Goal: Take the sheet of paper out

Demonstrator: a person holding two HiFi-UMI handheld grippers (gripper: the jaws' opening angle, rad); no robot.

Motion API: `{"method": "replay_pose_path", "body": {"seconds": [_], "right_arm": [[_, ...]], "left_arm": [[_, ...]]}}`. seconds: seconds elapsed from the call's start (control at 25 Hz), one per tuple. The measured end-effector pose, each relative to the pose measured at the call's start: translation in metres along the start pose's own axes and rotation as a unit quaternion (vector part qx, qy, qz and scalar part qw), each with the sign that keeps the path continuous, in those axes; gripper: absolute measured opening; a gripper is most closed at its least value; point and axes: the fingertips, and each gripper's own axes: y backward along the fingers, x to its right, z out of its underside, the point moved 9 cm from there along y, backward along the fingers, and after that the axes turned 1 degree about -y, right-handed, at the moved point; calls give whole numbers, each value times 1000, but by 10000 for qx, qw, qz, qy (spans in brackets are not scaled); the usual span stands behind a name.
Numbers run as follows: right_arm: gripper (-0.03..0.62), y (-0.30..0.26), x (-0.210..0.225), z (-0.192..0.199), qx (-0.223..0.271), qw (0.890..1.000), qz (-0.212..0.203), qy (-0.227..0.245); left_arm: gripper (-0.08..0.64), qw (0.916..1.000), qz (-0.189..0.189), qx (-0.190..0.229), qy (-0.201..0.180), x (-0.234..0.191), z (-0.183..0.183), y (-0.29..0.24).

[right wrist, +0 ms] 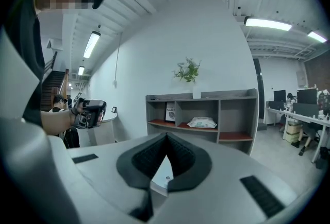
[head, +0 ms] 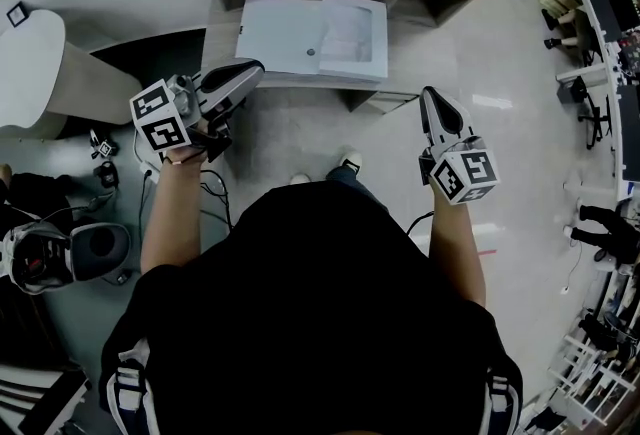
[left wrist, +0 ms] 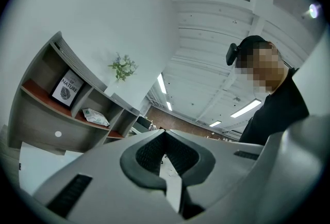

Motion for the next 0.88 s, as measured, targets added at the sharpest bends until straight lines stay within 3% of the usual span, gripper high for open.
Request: {"method": "replay_pose_path", "body": {"seconds": [0.88], "right_arm": [[14,-9,9,5,-19,10000,-45,-65]], "left_arm": [[20,9994,-262,-187,-111,4,-1,4]]}}
